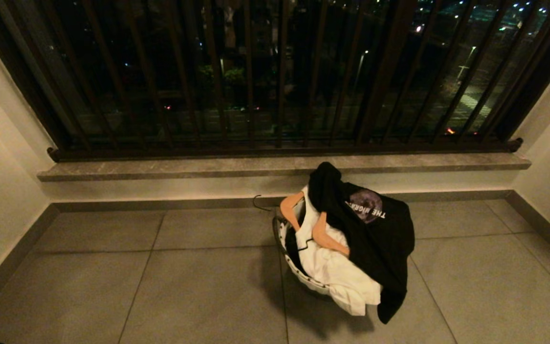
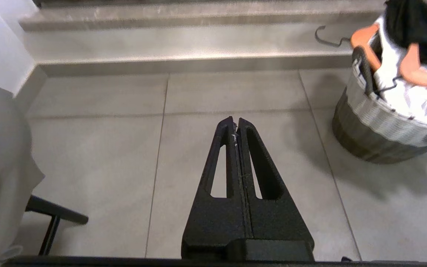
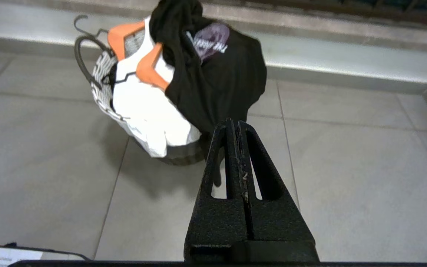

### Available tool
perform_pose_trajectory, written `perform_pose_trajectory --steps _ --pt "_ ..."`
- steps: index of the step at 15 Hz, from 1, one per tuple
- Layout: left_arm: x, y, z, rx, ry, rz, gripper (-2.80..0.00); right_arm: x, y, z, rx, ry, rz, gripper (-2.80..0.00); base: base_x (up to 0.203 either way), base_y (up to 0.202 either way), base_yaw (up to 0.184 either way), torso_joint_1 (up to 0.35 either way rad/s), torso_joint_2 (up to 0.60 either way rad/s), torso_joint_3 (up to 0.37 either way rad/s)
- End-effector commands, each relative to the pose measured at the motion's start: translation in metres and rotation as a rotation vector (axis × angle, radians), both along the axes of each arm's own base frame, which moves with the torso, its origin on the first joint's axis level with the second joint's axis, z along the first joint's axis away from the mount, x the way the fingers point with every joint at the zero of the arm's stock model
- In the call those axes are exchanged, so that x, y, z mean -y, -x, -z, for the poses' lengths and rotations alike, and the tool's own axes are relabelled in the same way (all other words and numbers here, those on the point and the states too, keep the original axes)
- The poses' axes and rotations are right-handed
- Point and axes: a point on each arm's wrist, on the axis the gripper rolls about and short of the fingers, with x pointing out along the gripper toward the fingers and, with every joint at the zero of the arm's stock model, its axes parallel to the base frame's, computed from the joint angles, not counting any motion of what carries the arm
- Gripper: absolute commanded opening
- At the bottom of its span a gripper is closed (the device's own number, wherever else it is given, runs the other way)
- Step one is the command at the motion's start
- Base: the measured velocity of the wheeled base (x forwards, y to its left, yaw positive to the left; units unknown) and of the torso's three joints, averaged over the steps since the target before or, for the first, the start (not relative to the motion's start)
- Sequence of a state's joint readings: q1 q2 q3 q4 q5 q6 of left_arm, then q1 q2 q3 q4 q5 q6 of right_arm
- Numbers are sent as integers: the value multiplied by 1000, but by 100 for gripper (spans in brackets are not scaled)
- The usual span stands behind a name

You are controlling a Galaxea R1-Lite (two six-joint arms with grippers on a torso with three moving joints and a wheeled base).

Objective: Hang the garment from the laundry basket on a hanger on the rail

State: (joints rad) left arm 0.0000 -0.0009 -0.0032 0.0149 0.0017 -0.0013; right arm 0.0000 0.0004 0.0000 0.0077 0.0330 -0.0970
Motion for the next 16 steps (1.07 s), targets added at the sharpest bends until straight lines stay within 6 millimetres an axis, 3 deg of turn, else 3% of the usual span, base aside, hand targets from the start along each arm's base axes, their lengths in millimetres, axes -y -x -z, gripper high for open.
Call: perform_pose_trajectory --steps 1,16 --pt "0 0 0 0 0 0 -280 0 0 0 -1 1 -1 -280 0 0 0 2 2 -203" --pt "0 0 0 0 1 0 -280 0 0 0 -1 3 -1 -280 0 0 0 2 3 -197"
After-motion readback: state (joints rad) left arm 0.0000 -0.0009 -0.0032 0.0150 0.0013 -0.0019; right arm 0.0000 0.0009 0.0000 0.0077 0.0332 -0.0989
